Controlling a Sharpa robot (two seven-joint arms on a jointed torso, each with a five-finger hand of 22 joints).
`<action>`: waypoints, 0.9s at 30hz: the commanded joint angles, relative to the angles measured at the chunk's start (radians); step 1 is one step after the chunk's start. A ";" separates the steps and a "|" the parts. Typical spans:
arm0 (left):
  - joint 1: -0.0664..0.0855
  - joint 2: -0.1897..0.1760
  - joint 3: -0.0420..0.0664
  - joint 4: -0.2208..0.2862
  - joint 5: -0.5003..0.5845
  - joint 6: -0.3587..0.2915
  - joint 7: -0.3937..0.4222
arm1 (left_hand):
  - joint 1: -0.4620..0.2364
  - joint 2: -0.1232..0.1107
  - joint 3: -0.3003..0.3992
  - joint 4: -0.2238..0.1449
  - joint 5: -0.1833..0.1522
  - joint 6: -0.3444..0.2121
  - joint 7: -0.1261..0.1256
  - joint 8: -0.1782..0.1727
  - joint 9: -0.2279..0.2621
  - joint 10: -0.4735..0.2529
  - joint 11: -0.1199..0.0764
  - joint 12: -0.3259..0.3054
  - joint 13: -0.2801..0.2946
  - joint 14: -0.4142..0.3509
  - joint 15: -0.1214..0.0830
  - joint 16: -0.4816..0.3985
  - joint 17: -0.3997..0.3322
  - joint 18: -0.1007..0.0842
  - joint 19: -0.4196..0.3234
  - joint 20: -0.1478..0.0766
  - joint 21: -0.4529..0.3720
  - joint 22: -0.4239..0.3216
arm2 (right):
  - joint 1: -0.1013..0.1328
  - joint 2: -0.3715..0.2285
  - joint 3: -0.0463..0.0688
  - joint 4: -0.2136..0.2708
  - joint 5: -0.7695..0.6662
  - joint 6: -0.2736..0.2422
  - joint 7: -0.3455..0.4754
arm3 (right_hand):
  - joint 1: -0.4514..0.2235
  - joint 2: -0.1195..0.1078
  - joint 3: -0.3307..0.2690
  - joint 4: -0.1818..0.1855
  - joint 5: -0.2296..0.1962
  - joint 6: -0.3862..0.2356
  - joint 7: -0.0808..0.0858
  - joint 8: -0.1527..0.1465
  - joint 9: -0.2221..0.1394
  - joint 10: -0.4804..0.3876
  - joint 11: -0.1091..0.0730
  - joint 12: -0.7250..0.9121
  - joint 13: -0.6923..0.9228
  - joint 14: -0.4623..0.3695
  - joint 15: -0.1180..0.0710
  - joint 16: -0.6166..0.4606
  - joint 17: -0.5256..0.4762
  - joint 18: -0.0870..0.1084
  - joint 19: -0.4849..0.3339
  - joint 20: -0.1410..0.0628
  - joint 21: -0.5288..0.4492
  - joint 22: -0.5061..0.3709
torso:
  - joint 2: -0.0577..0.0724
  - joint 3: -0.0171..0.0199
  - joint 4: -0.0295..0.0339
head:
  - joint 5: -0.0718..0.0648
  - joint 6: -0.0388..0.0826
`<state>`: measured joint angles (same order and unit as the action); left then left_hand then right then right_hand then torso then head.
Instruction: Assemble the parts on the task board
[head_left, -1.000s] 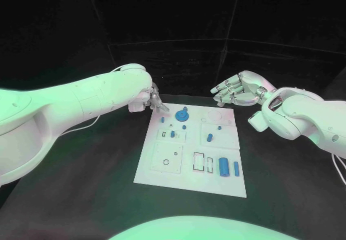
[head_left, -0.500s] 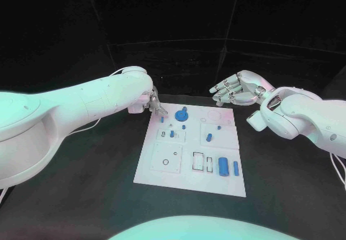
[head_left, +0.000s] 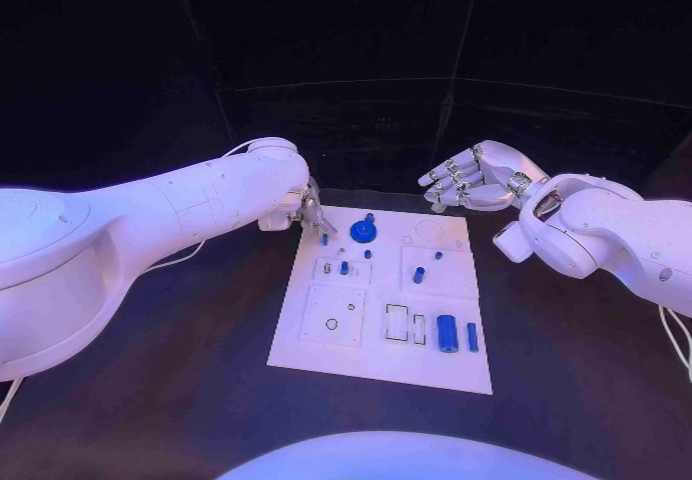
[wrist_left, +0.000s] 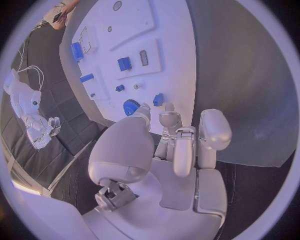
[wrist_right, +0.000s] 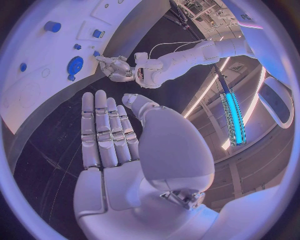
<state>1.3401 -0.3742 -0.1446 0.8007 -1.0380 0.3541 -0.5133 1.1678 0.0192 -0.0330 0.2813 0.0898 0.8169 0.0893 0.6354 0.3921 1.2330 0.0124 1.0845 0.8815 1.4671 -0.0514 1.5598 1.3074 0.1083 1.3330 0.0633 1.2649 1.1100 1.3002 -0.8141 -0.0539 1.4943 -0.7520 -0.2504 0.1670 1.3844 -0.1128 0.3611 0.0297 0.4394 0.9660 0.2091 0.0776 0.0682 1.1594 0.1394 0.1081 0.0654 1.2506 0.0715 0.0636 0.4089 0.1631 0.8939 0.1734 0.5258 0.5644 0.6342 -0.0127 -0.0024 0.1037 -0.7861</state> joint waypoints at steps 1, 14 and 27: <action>-0.001 0.003 0.001 -0.001 -0.008 -0.010 0.019 | 0.015 0.001 -0.003 -0.003 0.004 0.008 -0.001 -0.002 -0.003 0.011 0.000 0.007 0.002 0.101 0.001 0.006 0.253 -0.009 0.008 -0.002 0.005 0.003 | 0.002 0.001 0.001 0.001 -0.001 0.005 0.011 | -0.010 0.001 0.000 -0.005 -0.002 0.000 0.002 0.004 0.000 -0.005 -0.002 0.005 -0.001 0.001 0.003 0.000 -0.001 0.015 -0.005 0.000 -0.004 -0.001 | 0.000 0.0002 0.0001 | -0.002 0.000; -0.009 0.010 0.001 -0.008 -0.008 -0.028 0.028 | 0.040 0.013 0.000 -0.008 0.005 0.019 -0.003 -0.003 -0.010 0.015 -0.002 0.010 0.004 0.102 -0.001 0.008 0.256 -0.011 0.013 -0.003 0.010 0.012 | 0.002 0.003 0.001 0.001 -0.001 0.006 0.011 | -0.010 0.001 0.000 -0.005 -0.002 0.000 0.002 0.004 0.000 -0.005 -0.002 0.005 -0.001 0.001 0.003 0.000 -0.001 0.015 -0.005 0.000 -0.004 -0.001 | 0.000 0.0008 -0.0001 | -0.004 -0.002; -0.013 0.016 0.001 -0.017 -0.001 -0.019 0.029 | 0.063 0.024 0.005 -0.017 0.005 0.028 -0.005 -0.004 -0.017 0.019 -0.004 0.011 0.004 0.102 -0.002 0.009 0.258 -0.012 0.015 -0.005 0.014 0.018 | 0.002 0.004 0.001 0.001 -0.001 0.007 0.012 | -0.010 0.001 0.000 -0.005 -0.002 0.000 0.002 0.004 0.000 -0.005 -0.002 0.005 -0.001 0.001 0.003 0.000 -0.001 0.015 -0.005 0.000 -0.004 -0.001 | 0.000 0.0005 0.0004 | -0.003 -0.004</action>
<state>1.3265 -0.3598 -0.1444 0.7850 -1.0381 0.3311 -0.4947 1.2250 0.0432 -0.0274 0.2700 0.0898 0.8380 0.0820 0.6354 0.3767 1.2437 0.0089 1.0924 0.8844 1.4670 -0.0515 1.5639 1.3074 0.1082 1.3390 0.0572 1.2745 1.1266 1.3002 -0.8114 -0.0539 1.4942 -0.7520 -0.2495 0.1678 1.3844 -0.1128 0.3611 0.0297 0.4394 0.9660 0.2091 0.0775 0.0681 1.1594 0.1394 0.1081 0.0654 1.2506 0.0715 0.0636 0.4091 0.1631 0.8939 0.1734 0.5259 0.5645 0.6344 -0.0120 -0.0024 0.0987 -0.7887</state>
